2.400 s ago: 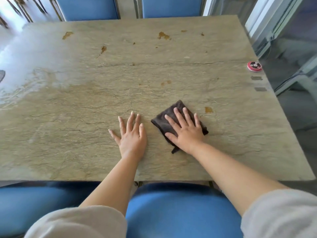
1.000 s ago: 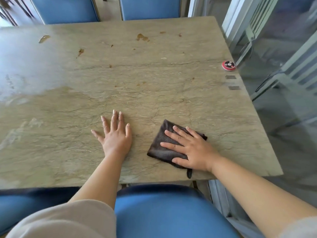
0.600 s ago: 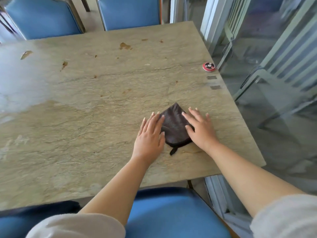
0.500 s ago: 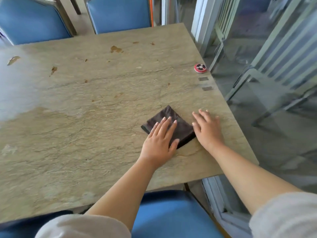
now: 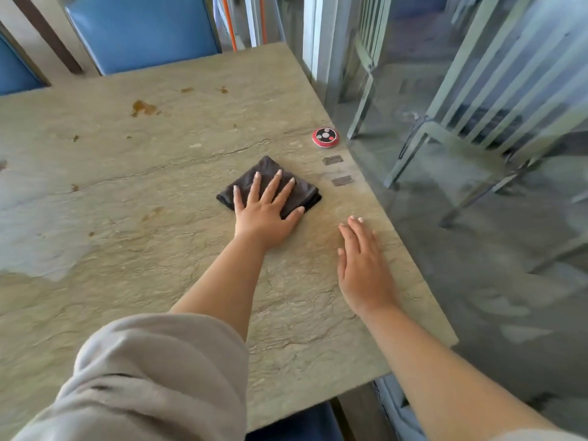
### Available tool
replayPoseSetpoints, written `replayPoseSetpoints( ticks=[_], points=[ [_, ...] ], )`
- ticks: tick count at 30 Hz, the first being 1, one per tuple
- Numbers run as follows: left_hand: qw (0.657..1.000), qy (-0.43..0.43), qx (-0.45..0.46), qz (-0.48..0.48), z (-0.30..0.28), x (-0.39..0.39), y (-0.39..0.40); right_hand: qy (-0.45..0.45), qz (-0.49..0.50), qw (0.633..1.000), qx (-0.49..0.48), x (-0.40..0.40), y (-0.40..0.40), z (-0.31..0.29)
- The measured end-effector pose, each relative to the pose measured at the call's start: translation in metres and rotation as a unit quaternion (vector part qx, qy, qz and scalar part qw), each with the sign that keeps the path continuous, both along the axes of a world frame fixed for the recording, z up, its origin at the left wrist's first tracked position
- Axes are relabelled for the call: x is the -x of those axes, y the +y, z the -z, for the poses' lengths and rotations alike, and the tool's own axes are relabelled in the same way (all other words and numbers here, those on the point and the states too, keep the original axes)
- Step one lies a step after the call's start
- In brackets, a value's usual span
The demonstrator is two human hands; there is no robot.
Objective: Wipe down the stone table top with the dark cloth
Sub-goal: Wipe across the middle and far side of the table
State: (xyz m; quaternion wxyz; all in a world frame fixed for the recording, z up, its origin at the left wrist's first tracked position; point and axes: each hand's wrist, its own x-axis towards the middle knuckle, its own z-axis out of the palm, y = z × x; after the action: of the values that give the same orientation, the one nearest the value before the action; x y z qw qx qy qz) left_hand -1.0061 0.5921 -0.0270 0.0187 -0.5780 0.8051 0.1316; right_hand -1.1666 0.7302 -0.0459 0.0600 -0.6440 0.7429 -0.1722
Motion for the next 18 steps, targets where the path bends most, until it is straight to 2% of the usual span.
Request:
replayPoseSetpoints(
  ticks=[4, 6, 9, 11, 13, 15, 18],
  points=[
    [0.987, 0.053, 0.042, 0.144, 0.001, -0.010, 0.060, -0.037, -0.003, 0.999, 0.033, 0.004, -0.006, 0.000],
    [0.982, 0.058, 0.035, 0.175, 0.002, -0.027, 0.079, -0.050, -0.006, 0.998, 0.033, 0.006, -0.008, -0.002],
    [0.993, 0.058, 0.011, 0.099, -0.001, -0.024, 0.059, -0.061, -0.021, 0.998, 0.018, 0.009, -0.005, -0.005],
    [0.999, 0.032, -0.010, -0.001, -0.003, 0.000, 0.034, -0.010, -0.026, 1.000, 0.014, 0.011, 0.003, -0.008],
    [0.998, 0.006, -0.039, -0.055, -0.003, 0.030, 0.018, 0.041, 0.009, 0.999, 0.017, 0.016, 0.018, -0.011],
    [0.998, -0.007, -0.047, -0.036, -0.003, 0.058, 0.019, 0.027, 0.076, 0.997, 0.013, 0.023, 0.039, -0.012],
    [0.997, -0.002, -0.022, 0.080, -0.005, 0.083, 0.060, -0.061, 0.159, 0.985, 0.020, 0.040, 0.065, -0.012]
  ],
)
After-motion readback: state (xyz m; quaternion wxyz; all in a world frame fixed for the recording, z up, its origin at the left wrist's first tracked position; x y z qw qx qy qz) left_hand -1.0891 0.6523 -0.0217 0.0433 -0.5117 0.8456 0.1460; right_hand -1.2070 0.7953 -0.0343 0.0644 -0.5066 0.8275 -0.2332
